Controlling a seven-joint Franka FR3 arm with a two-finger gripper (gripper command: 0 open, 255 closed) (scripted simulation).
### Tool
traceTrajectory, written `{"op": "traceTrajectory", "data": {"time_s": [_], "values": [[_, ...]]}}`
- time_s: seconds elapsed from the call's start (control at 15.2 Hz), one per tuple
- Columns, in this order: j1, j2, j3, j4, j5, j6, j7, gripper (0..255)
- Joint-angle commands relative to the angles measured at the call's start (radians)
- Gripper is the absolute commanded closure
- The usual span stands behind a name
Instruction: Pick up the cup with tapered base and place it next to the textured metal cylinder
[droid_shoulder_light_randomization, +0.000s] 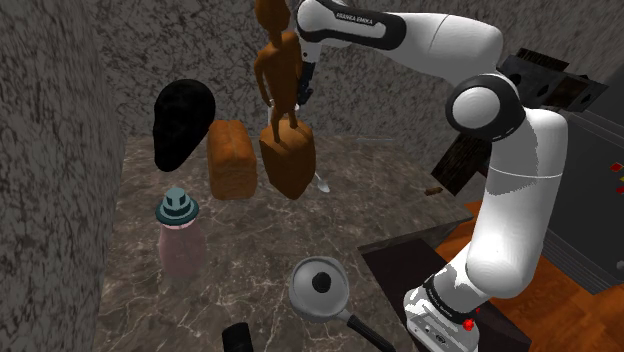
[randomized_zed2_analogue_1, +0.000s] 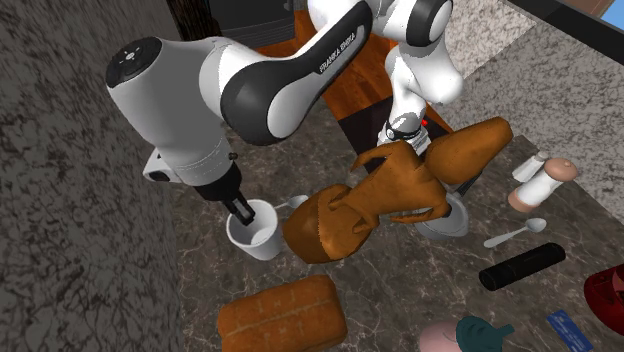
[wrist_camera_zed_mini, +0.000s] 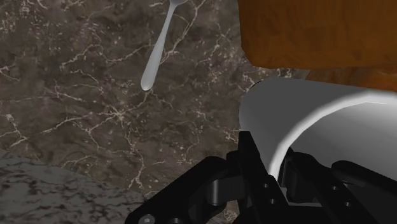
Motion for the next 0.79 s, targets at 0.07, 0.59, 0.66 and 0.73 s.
{"op": "traceTrajectory", "data": {"time_s": [0.07,0.59,0.66,0.73], "values": [[0.002,0.010,0.000,0.057,-0.001,-0.047,0.004,255],[0.009,0.049,0.001,0.228,-0.006,-0.178,0.017,255],[0.010,0.057,0.001,0.254,-0.006,-0.197,0.018,255],[0.011,0.060,0.001,0.265,-0.007,-0.204,0.019,255]]}}
